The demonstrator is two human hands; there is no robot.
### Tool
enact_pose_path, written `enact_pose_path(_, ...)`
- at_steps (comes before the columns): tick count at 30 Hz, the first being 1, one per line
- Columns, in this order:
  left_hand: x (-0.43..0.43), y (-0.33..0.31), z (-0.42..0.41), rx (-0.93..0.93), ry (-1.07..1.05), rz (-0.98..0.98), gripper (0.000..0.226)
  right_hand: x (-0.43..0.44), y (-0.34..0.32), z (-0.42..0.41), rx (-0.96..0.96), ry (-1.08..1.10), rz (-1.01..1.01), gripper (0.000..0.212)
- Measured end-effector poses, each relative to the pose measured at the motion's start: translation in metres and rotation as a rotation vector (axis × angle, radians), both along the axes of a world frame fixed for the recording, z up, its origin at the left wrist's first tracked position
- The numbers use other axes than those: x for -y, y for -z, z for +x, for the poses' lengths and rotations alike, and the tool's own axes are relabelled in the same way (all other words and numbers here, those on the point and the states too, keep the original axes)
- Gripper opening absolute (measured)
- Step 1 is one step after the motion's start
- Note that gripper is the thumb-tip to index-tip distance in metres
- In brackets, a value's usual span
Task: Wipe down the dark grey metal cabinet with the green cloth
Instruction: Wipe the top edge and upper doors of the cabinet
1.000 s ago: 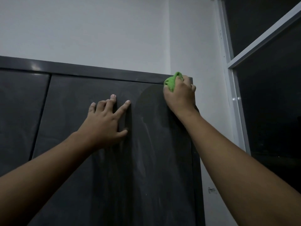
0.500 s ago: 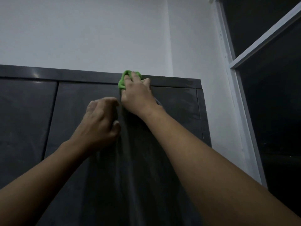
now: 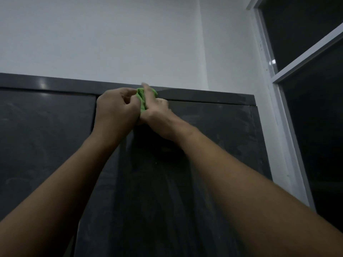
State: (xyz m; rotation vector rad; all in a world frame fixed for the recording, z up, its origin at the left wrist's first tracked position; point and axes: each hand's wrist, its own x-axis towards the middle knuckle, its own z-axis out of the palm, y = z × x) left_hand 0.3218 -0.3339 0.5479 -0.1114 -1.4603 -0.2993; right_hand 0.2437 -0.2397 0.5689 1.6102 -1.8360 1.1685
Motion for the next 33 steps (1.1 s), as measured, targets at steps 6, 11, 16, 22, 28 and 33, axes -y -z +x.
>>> enact_pose_path(6, -0.02, 0.014, -0.024, 0.263, -0.365, -0.092, 0.048, -0.046, -0.021, -0.016, 0.157, -0.357, -0.189, 0.077)
enact_pose_path(11, -0.047, 0.03, -0.063, 0.377, -0.563, -0.059, 0.082, -0.053, -0.035, -0.068, -0.341, 0.448, -0.46, 0.058)
enact_pose_path(16, -0.031, 0.012, -0.081, 0.211, -0.644, -0.256, 0.069, -0.038, -0.023, -0.104, -0.38, 0.651, -0.364, 0.047)
enact_pose_path(22, -0.014, -0.014, -0.076, 0.159, -0.771, -0.418, 0.059, -0.032, -0.021, -0.113, -0.477, 0.721, -0.459, 0.055)
enact_pose_path(28, 0.006, -0.031, -0.048, 0.213, -0.842, -0.235, 0.072, -0.034, -0.019, -0.117, -0.527, 0.722, -0.494, 0.059)
enact_pose_path(33, 0.02, -0.043, -0.032, 0.135, -0.775, 0.05, 0.054, -0.031, -0.017, -0.116, -0.514, 0.726, -0.525, 0.057)
